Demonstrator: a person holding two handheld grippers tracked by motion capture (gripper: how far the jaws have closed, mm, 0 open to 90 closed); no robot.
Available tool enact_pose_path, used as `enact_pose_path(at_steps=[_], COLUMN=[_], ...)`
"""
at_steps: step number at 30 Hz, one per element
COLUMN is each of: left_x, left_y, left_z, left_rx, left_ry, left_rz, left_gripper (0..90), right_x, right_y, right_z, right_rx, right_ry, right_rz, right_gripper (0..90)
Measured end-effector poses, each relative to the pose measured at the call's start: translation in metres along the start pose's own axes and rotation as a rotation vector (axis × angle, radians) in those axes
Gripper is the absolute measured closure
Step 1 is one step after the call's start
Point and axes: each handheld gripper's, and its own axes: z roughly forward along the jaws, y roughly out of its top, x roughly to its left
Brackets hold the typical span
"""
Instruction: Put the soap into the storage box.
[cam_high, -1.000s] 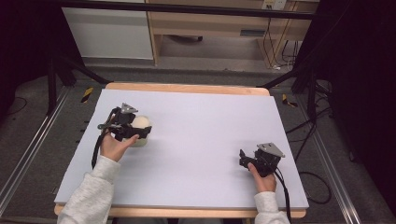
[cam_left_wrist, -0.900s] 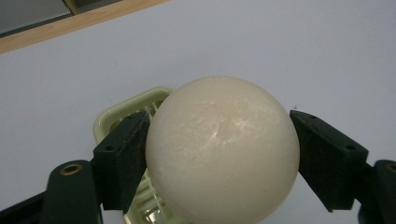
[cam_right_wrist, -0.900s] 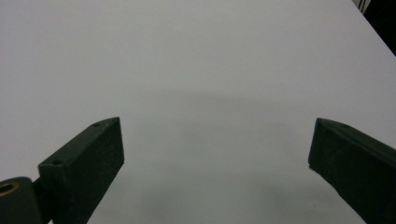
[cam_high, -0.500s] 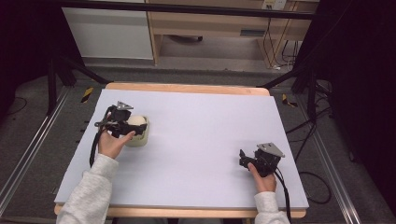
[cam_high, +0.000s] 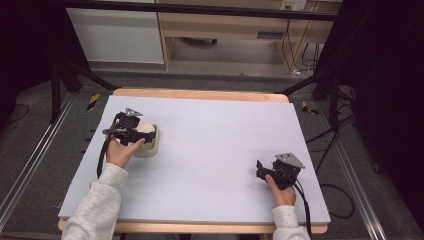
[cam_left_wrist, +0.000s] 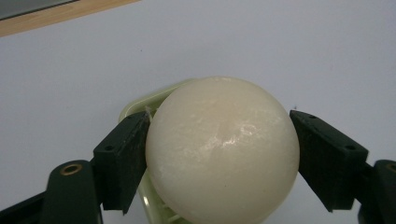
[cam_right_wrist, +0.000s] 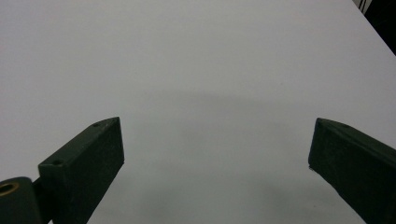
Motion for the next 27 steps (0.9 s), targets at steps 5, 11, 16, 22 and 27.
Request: enact_pose_path(at_steps=[5,11,16,22,27], left_x=[0.002,0.006,0.007,0.008,0.009], left_y=[-0.002,-0.006,-0.008,-0.013,-0.014], left_z=[0.007,0.012,0.015,0.020,0.024], left_rx=[0.014,0.031,0.043,0.055,0.063], left_ry=[0.006,0.014,0.020,0.015,0.019], left_rz=[-0.005,-0.017,-0.016,-0.017,-0.019], left_gripper=[22.8,22.8,22.8,22.8,22.8], right_x=[0.000,0.000,0.000,0.000,0.000], right_y=[0.000,0.000,0.000,0.000,0.000], right_z=[0.000,0.000,0.000,0.000,0.000], right_rx=[0.000,0.001,0.001,0.000,0.001], right_ry=[0.000,0.003,0.003,0.001,0.003], right_rz=[0.001,0.001,0.000,0.001,0.001], right_gripper=[3.7,3.8,3.7,3.7,3.8])
